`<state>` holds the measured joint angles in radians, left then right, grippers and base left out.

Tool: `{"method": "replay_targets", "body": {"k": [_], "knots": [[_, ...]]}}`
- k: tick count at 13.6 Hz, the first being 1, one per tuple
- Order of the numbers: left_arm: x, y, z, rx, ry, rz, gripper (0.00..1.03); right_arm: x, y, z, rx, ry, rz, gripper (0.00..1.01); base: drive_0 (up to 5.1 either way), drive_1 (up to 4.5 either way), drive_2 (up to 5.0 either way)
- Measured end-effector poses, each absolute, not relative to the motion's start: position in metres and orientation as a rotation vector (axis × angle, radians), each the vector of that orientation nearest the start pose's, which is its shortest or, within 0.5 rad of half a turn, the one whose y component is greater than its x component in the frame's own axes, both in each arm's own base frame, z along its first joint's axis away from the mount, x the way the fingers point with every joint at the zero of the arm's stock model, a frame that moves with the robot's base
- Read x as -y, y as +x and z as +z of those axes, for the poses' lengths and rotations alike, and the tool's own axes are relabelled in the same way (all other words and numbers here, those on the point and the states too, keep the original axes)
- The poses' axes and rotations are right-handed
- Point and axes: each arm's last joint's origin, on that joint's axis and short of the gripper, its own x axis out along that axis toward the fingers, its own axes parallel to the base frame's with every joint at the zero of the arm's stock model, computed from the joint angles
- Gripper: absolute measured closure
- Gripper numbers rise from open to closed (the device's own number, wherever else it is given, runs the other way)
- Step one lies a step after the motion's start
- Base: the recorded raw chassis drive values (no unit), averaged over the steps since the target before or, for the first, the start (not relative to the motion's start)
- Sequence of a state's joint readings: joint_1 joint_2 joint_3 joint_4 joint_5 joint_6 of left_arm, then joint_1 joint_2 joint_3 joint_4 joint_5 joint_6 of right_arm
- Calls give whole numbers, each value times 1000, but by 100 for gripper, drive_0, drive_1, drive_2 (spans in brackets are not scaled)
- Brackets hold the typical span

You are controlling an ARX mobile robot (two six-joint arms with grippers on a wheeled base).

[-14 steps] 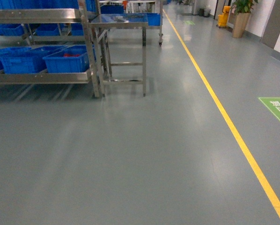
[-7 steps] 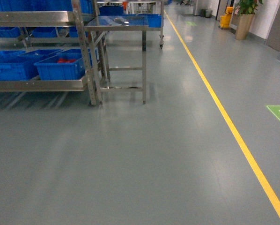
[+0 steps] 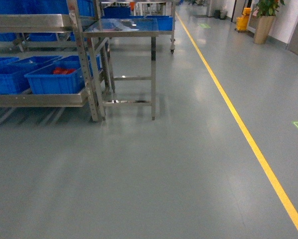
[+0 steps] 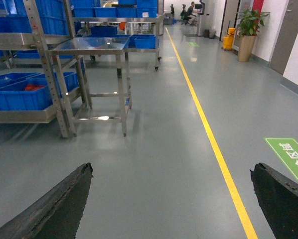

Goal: Pick blue part to blue bin on bottom shelf

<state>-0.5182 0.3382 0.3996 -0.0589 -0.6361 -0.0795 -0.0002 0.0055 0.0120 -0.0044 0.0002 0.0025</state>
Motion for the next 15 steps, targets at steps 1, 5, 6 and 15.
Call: {"method": "replay_targets", "body": {"k": [1,5,6,15], "knots": [[36,98,266,6,-80,117,60,0,97,167,1,2,0,3,7,413,-399],[36,98,266,5,-80,118,60,0,97,167,2,2,0,3,7,413,-399],[36,98,266,5,-80,117,60,0,97,167,1,2,0,3,7,413,-399],[36,98,266,5,-80,117,60,0,97,167,2,3,0,3,7,413,-399]]}}
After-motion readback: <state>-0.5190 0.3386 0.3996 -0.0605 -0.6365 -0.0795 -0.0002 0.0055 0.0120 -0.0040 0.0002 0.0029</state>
